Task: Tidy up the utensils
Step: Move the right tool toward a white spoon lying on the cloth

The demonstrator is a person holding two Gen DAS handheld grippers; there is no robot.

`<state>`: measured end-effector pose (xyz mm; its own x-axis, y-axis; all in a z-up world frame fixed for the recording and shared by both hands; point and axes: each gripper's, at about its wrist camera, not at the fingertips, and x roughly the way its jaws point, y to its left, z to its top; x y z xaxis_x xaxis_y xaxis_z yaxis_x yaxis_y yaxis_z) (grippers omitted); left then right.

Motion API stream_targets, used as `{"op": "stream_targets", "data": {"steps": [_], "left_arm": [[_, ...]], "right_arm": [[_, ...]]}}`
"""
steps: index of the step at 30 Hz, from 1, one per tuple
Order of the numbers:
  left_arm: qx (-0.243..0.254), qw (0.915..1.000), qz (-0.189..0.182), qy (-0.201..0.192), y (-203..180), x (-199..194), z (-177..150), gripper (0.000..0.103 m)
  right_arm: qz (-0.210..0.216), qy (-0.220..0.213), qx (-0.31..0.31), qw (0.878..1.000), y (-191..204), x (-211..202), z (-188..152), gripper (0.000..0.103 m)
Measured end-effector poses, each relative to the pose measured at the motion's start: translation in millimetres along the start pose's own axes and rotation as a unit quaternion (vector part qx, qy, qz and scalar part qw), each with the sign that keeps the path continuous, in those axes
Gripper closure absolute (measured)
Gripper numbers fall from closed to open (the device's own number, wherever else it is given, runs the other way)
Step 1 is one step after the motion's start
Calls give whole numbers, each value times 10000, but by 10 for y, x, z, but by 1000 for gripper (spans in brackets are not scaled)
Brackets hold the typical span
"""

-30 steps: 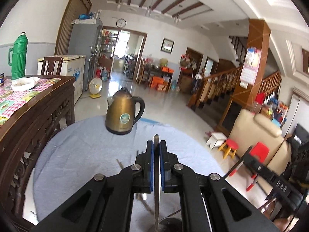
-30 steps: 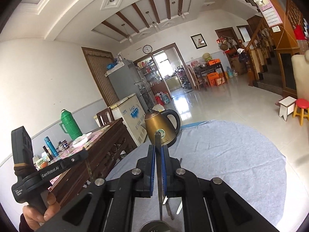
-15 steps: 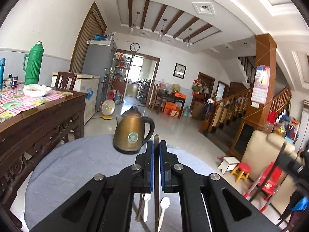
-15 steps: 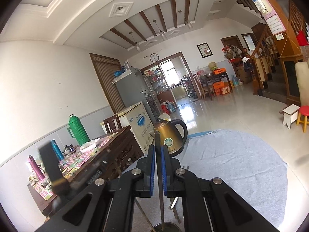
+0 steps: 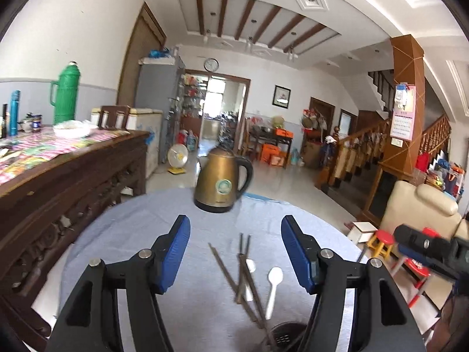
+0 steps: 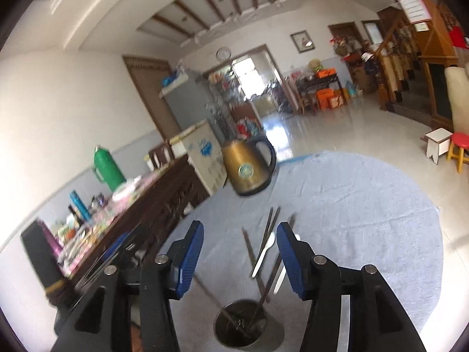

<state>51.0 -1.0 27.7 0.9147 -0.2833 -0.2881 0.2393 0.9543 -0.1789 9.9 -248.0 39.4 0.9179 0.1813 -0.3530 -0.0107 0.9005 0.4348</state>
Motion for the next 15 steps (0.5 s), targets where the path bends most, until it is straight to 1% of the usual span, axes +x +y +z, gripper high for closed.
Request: {"op": "stream_targets", "data": {"steps": [3,7,15], "left_arm": [[-52,9998,151,99,144,-69,-15,36],[-178,9986,419,266,343,-64,-69,35],[-504,9924,886,696,717,45,-221,35]], "right_arm": [[-193,-68,133,9997,-112,-34,21,47],[-373,-60,326,9988,-238,-31,33,47],[-626,-151,612,9960,-503,-94,46,47]]}}
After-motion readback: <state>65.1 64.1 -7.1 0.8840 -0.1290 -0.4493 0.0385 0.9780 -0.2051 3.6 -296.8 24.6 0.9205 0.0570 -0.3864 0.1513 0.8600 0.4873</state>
